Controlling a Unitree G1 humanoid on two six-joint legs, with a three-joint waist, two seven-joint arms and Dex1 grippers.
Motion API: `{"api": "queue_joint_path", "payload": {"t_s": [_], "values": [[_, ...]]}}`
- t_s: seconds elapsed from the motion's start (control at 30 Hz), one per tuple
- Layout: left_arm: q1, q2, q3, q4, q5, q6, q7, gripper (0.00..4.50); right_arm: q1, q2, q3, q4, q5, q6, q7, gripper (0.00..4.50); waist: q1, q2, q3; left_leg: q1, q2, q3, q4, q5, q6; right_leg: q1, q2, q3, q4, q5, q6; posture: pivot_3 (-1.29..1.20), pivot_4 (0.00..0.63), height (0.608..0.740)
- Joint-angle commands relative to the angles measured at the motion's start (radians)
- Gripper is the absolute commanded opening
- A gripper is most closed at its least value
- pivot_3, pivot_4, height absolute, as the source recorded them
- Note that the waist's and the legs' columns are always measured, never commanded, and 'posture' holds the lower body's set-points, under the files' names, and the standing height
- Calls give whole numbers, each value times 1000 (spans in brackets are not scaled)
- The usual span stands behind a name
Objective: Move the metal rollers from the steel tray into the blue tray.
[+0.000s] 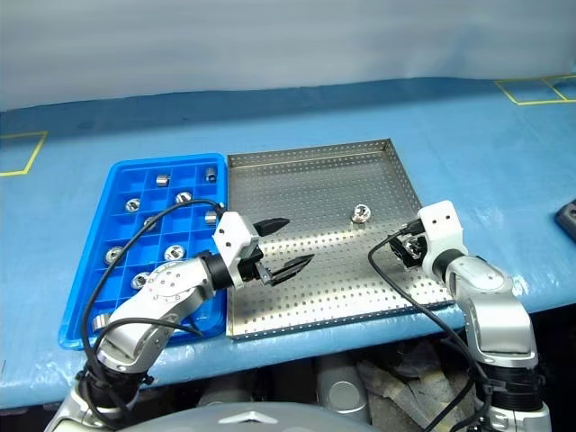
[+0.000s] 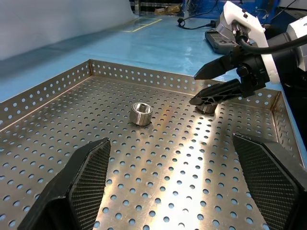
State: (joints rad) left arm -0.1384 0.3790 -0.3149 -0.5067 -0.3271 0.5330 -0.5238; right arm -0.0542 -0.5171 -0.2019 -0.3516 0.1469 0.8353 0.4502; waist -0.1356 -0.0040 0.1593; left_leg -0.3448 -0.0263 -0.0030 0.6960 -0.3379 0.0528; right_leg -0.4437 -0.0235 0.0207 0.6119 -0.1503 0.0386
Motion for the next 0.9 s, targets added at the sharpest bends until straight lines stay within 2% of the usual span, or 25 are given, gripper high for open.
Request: {"api": "queue_joint_path", "payload": {"t_s": [0.03,0.43,0.67,0.9], "values": [[3,0,14,-55,3,-10,2,4422,2,-3,-3,0,14,-11,-3,4010,3,0,0,0,0,0,0,0,0,0,0,0,0,0,0,-207,150,740],[2,3,16,-56,9,-10,-1,4422,22,8,5,66,25,4,-23,4010,14,0,0,0,0,1,0,-1,1,0,0,1,-1,0,0,-207,150,740],[1,6,18,-57,10,-11,-1,4422,10,-2,11,76,27,-10,-24,1781,15,0,0,0,0,2,0,-1,1,0,0,1,-1,0,0,-205,150,740],[0,8,23,-60,11,-10,-1,4422,-9,6,24,61,36,-34,-16,1713,15,0,0,0,0,2,0,-1,1,0,0,1,-1,0,0,-199,150,740]]}}
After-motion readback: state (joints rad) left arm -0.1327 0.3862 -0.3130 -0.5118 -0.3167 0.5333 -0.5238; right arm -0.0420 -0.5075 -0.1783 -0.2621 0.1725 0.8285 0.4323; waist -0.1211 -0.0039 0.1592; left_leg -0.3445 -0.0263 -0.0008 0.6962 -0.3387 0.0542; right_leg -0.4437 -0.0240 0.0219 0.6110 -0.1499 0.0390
